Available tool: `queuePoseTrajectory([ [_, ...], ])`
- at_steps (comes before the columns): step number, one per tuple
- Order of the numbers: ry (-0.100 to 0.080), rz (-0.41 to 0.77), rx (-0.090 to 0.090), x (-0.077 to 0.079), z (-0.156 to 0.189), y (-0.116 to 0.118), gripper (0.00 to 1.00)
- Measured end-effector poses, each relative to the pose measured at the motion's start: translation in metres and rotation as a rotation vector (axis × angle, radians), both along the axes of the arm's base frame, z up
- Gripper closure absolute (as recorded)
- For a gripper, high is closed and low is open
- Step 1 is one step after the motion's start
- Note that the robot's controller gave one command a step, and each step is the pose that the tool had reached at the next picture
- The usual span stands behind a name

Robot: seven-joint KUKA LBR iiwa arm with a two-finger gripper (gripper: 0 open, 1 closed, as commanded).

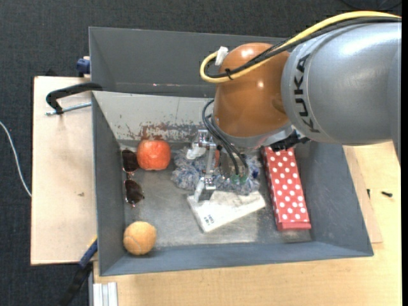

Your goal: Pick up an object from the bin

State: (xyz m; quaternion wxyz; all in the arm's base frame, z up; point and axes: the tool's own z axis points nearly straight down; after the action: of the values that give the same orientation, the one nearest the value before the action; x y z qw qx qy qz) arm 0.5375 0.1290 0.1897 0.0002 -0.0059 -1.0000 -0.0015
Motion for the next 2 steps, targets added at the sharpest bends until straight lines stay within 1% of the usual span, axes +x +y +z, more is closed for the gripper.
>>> queuePoseTrajectory([
  [1, -0.010, 0.096, -0.002, 0.003, -0.043, -0.031, 0.00],
  [2, -0.006, 0.266, -0.002, 0.020, -0.109, -0.036, 0.00],
])
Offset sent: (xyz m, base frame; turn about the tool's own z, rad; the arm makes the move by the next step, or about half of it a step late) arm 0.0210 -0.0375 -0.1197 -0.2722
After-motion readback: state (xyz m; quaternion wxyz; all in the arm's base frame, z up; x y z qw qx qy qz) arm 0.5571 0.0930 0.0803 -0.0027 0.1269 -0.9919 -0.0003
